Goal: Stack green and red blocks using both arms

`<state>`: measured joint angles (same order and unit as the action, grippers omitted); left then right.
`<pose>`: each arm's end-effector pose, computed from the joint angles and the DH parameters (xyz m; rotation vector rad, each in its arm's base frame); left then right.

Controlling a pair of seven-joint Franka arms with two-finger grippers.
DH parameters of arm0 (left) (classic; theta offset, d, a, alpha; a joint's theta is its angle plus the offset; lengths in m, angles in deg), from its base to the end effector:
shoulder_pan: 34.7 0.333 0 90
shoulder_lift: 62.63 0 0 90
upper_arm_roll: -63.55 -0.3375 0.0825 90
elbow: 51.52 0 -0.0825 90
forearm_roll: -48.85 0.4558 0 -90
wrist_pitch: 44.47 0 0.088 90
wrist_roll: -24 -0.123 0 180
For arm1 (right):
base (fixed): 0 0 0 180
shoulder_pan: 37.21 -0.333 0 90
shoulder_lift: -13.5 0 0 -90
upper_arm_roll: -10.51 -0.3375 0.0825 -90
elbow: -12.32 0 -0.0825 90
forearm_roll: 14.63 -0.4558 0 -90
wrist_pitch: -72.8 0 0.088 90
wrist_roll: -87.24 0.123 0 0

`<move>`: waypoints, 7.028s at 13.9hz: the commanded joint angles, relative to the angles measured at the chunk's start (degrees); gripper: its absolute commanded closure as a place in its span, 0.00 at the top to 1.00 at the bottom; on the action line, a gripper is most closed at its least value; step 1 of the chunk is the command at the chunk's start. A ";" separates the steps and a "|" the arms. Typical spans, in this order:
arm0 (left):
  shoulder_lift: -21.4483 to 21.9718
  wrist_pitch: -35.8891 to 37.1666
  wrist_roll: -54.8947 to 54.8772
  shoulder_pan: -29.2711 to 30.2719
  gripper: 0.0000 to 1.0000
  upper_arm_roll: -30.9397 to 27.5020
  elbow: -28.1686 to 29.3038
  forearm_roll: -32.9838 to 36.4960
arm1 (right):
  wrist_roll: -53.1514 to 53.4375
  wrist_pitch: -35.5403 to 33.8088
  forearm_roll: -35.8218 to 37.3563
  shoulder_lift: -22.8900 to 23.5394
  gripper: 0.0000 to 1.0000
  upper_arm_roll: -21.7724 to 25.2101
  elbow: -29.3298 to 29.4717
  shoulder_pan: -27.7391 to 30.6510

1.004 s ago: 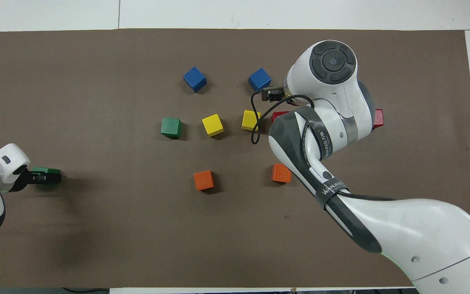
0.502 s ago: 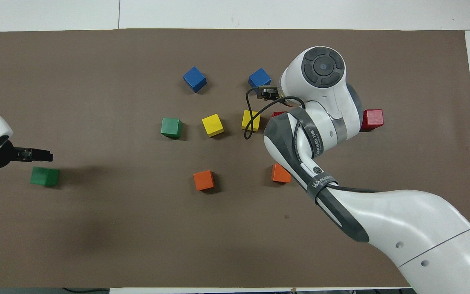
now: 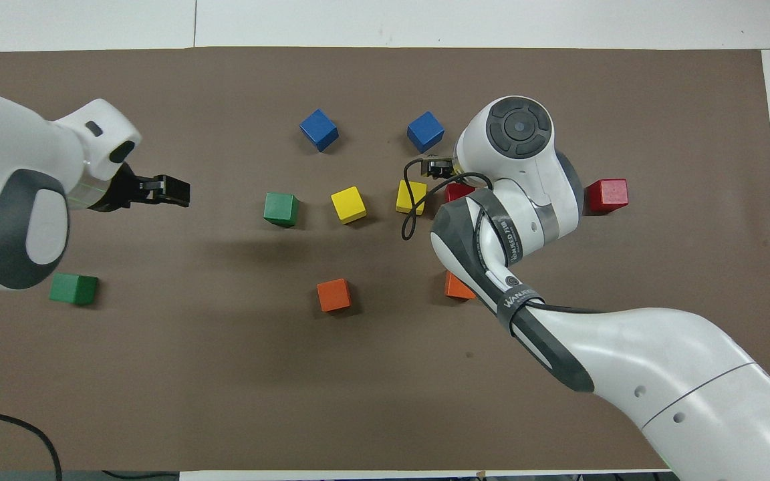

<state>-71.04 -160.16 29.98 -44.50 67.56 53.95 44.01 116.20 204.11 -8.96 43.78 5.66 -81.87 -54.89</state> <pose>0.6525 -0.1652 0.4261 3.0466 -0.1529 0.0250 0.7114 0.2842 0.2825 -3.1136 0.1020 -0.1958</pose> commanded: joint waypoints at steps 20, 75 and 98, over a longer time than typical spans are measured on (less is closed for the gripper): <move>-16.19 -12.19 -1.84 -10.77 1.00 -1.10 -2.56 4.40 | -33.52 -6.70 -0.84 -11.46 0.00 -0.07 -4.05 22.06; 12.55 -19.49 -34.37 28.08 0.00 -1.72 30.67 2.64 | -27.20 -15.43 -4.18 -19.36 1.00 -2.61 -4.96 21.98; 15.98 13.61 -14.74 23.96 1.00 0.56 5.21 3.79 | -28.43 -38.32 -4.44 -35.81 1.00 -3.06 -3.72 22.95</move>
<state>-55.17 -152.24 6.98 -18.38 67.64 63.92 46.79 88.59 165.74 -12.28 7.43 2.97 -85.30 -33.05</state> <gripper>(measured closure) 0.000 0.000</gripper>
